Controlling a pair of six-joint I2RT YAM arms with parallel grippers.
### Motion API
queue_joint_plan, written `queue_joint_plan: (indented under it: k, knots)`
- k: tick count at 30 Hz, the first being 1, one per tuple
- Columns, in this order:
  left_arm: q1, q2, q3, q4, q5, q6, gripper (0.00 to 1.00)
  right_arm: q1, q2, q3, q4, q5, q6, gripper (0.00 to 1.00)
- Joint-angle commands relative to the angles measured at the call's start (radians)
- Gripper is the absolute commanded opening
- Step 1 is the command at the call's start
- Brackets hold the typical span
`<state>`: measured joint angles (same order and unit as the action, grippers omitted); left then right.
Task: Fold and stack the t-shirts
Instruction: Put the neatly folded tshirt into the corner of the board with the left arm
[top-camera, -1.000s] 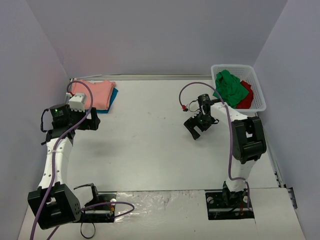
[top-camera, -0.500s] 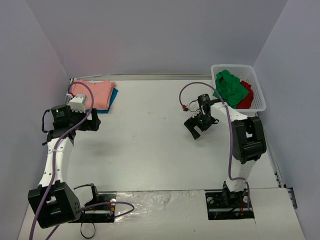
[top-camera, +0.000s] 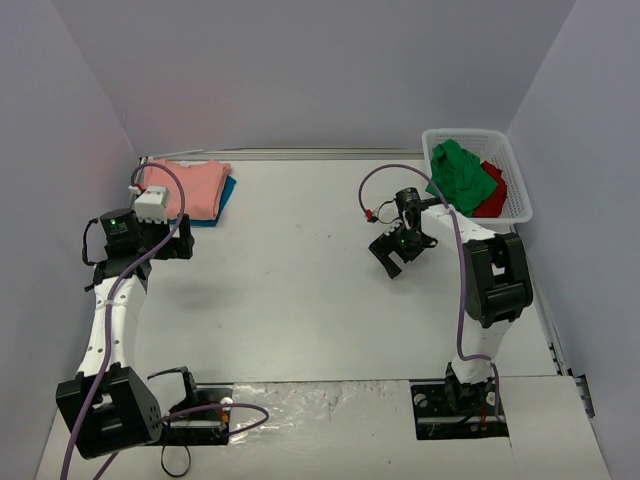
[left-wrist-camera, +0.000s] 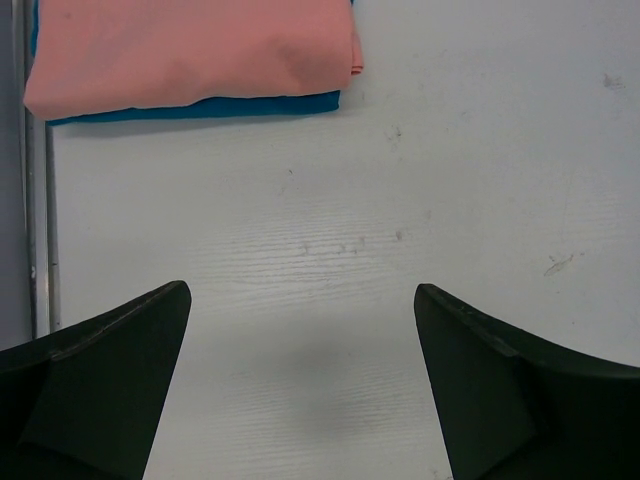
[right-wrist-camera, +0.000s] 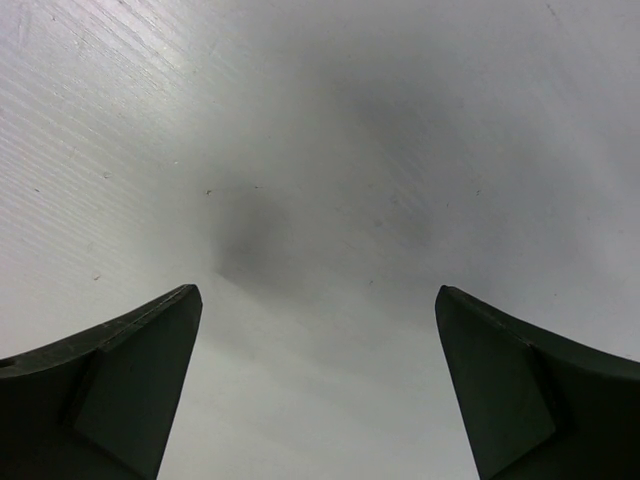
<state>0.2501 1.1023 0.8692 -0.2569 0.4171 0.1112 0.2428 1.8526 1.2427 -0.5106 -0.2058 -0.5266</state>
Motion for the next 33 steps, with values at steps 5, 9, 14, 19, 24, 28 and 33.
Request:
queue_joint_plan:
  k: [5, 9, 14, 19, 24, 28, 33]
  knots:
    - [0.003, -0.036, 0.005, 0.039, -0.034, -0.011, 0.94, 0.000, -0.027, -0.003, -0.019, 0.020, 0.004, 1.00]
    - [0.003, -0.042, 0.002, 0.050, -0.049, -0.016, 0.94, 0.000, -0.024, -0.005, -0.017, 0.026, 0.004, 1.00]
    - [0.003, -0.032, 0.004, 0.048, -0.061, -0.019, 0.94, 0.000, -0.021, -0.005, -0.017, 0.037, 0.004, 1.00]
    - [0.003, -0.036, -0.004, 0.061, -0.077, -0.021, 0.94, 0.000, -0.023, -0.006, -0.016, 0.037, 0.002, 1.00]
    - [0.005, -0.019, 0.001, 0.058, -0.077, -0.025, 0.94, 0.000, -0.007, -0.009, -0.017, 0.051, 0.002, 1.00]
    - [0.005, -0.012, 0.002, 0.054, -0.077, -0.024, 0.94, 0.000, 0.003, -0.011, -0.016, 0.063, 0.002, 1.00]
    - [0.005, -0.009, 0.002, 0.051, -0.075, -0.024, 0.94, 0.001, -0.003, -0.011, -0.016, 0.069, 0.002, 1.00]
